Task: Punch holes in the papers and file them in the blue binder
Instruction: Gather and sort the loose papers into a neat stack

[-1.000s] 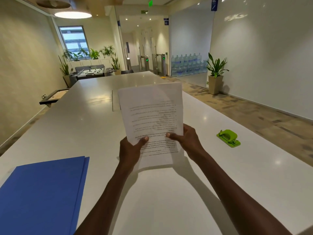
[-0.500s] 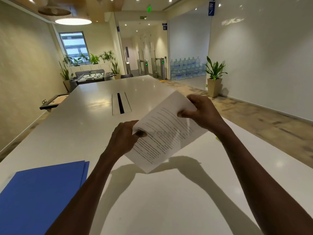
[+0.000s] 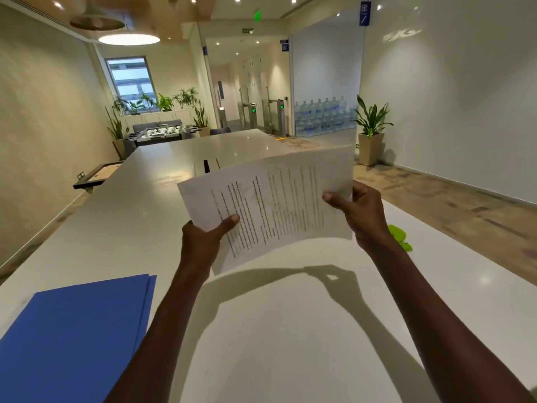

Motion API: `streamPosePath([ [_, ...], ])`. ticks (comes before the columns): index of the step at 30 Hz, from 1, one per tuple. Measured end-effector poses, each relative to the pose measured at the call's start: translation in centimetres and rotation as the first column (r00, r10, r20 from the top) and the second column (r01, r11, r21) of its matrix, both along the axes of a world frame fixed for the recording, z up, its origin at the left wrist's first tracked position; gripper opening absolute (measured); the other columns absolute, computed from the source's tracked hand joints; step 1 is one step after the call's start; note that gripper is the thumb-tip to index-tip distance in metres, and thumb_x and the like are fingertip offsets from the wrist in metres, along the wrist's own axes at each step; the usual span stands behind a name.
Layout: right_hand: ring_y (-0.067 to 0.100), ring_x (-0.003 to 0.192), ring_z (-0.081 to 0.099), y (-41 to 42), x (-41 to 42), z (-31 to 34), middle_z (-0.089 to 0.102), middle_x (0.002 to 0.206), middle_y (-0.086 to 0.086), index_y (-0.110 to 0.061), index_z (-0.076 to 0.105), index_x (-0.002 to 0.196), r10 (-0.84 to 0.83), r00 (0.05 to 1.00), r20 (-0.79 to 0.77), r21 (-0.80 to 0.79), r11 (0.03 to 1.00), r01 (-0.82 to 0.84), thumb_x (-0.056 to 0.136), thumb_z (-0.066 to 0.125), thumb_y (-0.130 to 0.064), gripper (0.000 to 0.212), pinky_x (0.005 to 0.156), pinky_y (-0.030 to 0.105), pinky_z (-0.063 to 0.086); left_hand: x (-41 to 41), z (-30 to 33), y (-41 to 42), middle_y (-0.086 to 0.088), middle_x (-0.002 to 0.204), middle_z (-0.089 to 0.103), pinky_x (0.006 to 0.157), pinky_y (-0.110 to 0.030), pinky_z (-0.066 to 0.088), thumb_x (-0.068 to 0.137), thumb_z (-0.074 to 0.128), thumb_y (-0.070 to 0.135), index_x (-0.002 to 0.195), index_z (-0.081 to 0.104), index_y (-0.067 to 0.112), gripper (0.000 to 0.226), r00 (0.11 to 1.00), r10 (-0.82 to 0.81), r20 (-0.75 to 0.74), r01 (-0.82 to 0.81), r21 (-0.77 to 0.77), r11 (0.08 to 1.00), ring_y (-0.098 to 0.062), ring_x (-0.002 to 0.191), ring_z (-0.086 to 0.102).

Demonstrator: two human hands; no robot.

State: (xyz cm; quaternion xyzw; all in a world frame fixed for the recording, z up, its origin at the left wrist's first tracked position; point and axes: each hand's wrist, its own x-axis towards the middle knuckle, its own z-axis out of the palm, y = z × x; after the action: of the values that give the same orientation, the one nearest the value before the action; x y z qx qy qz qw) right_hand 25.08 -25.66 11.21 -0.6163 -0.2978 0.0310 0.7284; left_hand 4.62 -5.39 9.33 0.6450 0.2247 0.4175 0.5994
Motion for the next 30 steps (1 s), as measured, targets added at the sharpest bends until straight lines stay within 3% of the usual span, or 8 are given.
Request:
streamPosePath([
  [7,0.018,0.090,0.070,0.5,-0.4,-3.5,0.074,0.099,0.002,-0.024,0.069,0.100,-0.017,1.000,-0.010,0.045,0.999,0.017,0.078,0.076,-0.004,0.030,0.079,0.031,0.058,1.3,-2.1,-1.8,0.012,0.088,0.067,0.057,-0.014,0.055,0.074,0.083,0.022,0.110,0.062,0.020,0.042,0.985,0.175,0.001,-0.175,0.027,0.984,-0.002,0.078,0.066],
  [10,0.018,0.085,0.069,0.1,-0.6,-8.2,0.075,0.095,0.003,-0.020,0.070,0.098,-0.031,0.999,-0.039,-0.124,0.992,0.026,0.076,0.077,-0.007,0.025,0.076,0.035,0.055,1.0,-6.8,-2.3,0.000,0.096,0.072,0.067,-0.026,0.059,0.071,0.085,0.017,0.113,0.066,0.011,0.047,0.977,0.159,-0.141,-0.172,-0.082,0.982,-0.018,0.087,0.071],
  [13,0.019,0.093,0.069,-0.7,-1.4,-11.4,0.072,0.098,-0.001,-0.014,0.069,0.107,-0.019,0.997,-0.080,-0.262,0.965,-0.003,0.080,0.074,-0.008,0.029,0.071,0.025,0.052,0.9,-9.6,-4.2,-0.006,0.106,0.072,0.092,-0.050,0.053,0.069,0.084,0.002,0.116,0.063,0.009,0.052,0.986,0.112,-0.126,-0.144,-0.292,0.945,-0.029,0.100,0.068],
  [18,0.001,0.084,0.065,-0.9,-1.0,-9.7,0.070,0.093,-0.005,-0.013,0.068,0.107,-0.012,0.999,-0.041,-0.258,0.966,0.001,0.082,0.071,-0.006,0.026,0.057,0.005,0.046,1.8,-8.5,-4.8,-0.007,0.106,0.065,0.087,-0.030,0.050,0.075,0.080,0.006,0.124,0.058,-0.001,0.054,0.967,0.216,-0.138,-0.241,-0.202,0.949,-0.023,0.092,0.062],
  [21,0.010,0.085,0.067,-0.8,-0.8,-10.6,0.070,0.097,-0.004,-0.011,0.067,0.111,-0.011,0.999,-0.048,-0.307,0.952,-0.004,0.082,0.071,-0.007,0.030,0.058,0.006,0.047,2.0,-9.1,-4.5,-0.004,0.104,0.063,0.085,-0.029,0.049,0.078,0.078,0.005,0.122,0.059,0.001,0.048,0.957,0.217,-0.193,-0.252,-0.181,0.950,-0.025,0.094,0.062],
  [25,0.026,0.098,0.068,-1.0,-0.4,-12.8,0.069,0.100,0.002,-0.006,0.066,0.115,-0.011,0.998,-0.066,-0.374,0.927,-0.014,0.081,0.070,-0.005,0.035,0.064,0.017,0.048,2.3,-9.8,-5.1,0.000,0.106,0.066,0.099,-0.043,0.048,0.081,0.072,-0.002,0.112,0.058,0.015,0.039,0.959,0.224,-0.174,-0.267,-0.292,0.918,-0.031,0.108,0.063],
  [28,0.026,0.101,0.067,-0.9,0.6,-11.9,0.069,0.107,0.003,-0.012,0.059,0.119,-0.043,0.997,-0.059,-0.388,0.922,0.016,0.078,0.075,-0.009,0.045,0.074,0.031,0.053,2.6,-8.2,-5.1,-0.007,0.111,0.063,0.090,-0.029,0.046,0.084,0.071,0.002,0.124,0.058,-0.001,0.043,0.922,0.290,-0.255,-0.323,-0.097,0.941,-0.024,0.100,0.061],
  [30,0.023,0.106,0.064,-0.8,1.5,-10.6,0.066,0.120,0.006,-0.017,0.047,0.127,-0.084,0.996,-0.006,-0.375,0.924,0.075,0.072,0.081,-0.013,0.065,0.086,0.036,0.053,2.8,-7.0,-4.5,-0.016,0.120,0.065,0.087,-0.030,0.048,0.084,0.072,0.006,0.126,0.057,-0.005,0.046,0.900,0.325,-0.291,-0.316,0.080,0.945,-0.032,0.103,0.064],
])
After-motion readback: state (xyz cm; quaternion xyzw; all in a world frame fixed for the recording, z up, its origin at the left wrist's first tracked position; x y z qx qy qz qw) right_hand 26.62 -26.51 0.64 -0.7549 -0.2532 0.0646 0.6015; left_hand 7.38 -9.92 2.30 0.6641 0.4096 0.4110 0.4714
